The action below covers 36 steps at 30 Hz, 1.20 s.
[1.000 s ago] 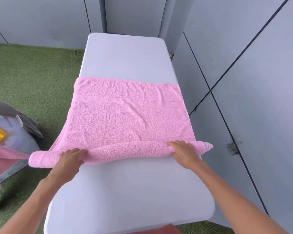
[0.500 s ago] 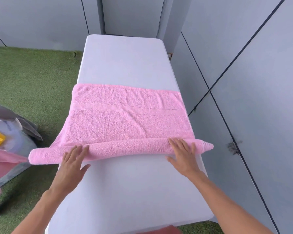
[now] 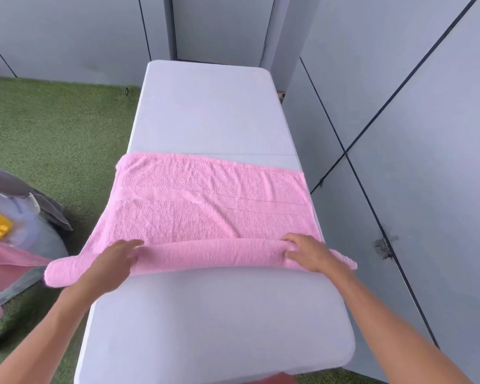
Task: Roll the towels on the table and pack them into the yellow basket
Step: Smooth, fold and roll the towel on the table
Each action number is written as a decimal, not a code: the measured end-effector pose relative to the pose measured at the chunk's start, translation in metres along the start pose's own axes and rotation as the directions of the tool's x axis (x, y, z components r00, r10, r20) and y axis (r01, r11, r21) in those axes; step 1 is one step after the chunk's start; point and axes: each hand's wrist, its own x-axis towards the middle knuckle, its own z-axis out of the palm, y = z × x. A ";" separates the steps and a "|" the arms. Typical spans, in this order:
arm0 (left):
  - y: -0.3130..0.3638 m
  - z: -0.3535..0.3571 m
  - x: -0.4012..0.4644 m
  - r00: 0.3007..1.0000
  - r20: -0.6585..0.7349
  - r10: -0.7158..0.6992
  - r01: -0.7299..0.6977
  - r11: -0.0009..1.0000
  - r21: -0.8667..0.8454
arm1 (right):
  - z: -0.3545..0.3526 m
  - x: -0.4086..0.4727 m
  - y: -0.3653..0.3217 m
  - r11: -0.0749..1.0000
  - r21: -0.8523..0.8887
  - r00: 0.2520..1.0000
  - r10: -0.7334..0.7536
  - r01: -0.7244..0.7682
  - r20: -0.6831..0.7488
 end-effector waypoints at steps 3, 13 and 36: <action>-0.004 0.018 -0.009 0.951 -0.270 0.152 -0.131 0.987 0.094 | 0.020 -0.009 -0.009 0.993 -0.112 0.912 -0.081 0.039 -0.403; -0.008 0.032 -0.008 0.944 -0.257 0.207 -0.125 0.945 0.302 | 0.033 -0.007 -0.010 0.960 -0.278 0.953 -0.119 0.038 -0.280; -0.009 -0.003 0.019 0.988 0.009 0.153 -0.150 0.957 0.250 | 0.039 -0.018 0.005 0.989 -0.096 0.943 -0.134 0.109 -0.305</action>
